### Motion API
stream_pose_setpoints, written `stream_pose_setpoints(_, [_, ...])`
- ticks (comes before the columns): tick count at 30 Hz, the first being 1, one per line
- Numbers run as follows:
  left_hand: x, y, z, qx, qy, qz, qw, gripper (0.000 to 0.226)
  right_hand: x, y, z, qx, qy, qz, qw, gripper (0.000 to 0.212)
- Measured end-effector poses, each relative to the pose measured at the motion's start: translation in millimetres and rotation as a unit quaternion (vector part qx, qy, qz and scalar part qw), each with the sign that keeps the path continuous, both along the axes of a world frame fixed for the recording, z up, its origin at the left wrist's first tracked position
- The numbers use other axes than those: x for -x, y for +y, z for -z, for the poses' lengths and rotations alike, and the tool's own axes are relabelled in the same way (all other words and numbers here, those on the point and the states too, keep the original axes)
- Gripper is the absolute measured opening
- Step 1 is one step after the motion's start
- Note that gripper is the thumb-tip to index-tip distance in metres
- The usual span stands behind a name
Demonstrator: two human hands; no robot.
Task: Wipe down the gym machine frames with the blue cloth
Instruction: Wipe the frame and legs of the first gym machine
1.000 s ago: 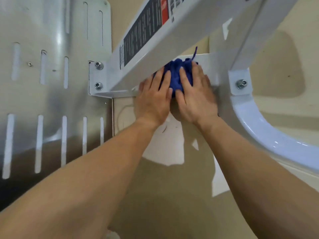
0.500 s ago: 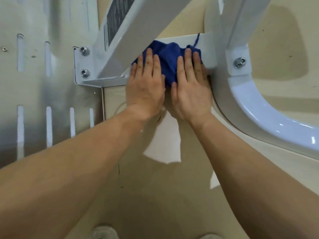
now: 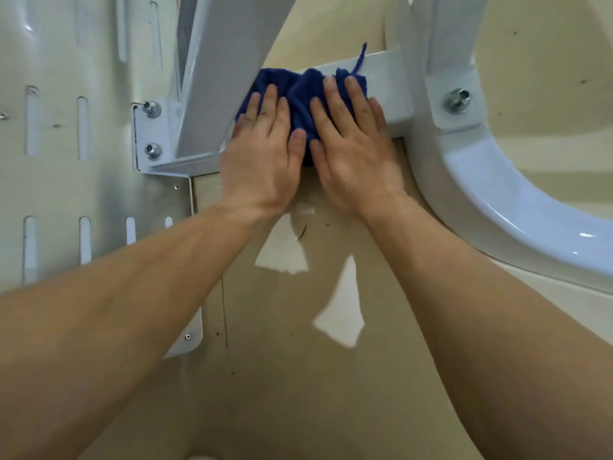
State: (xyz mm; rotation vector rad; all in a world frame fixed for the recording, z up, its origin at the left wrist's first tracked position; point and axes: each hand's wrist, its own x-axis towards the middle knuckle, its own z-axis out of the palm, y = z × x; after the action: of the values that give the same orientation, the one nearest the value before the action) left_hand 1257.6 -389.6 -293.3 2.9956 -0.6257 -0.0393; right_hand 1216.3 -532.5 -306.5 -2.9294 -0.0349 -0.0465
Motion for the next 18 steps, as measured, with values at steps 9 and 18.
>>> stream_pose_setpoints(9, [21, -18, 6, -0.001, 0.004, 0.049, 0.999, 0.056, 18, 14, 1, 0.018, -0.029, 0.126, 0.991, 0.054])
stream_pose_setpoints(18, [-23, -31, 9, 0.066, 0.012, 0.067, 0.995, 0.052, -17, -21, -10, -0.032, 0.059, 0.093, 0.993, 0.058])
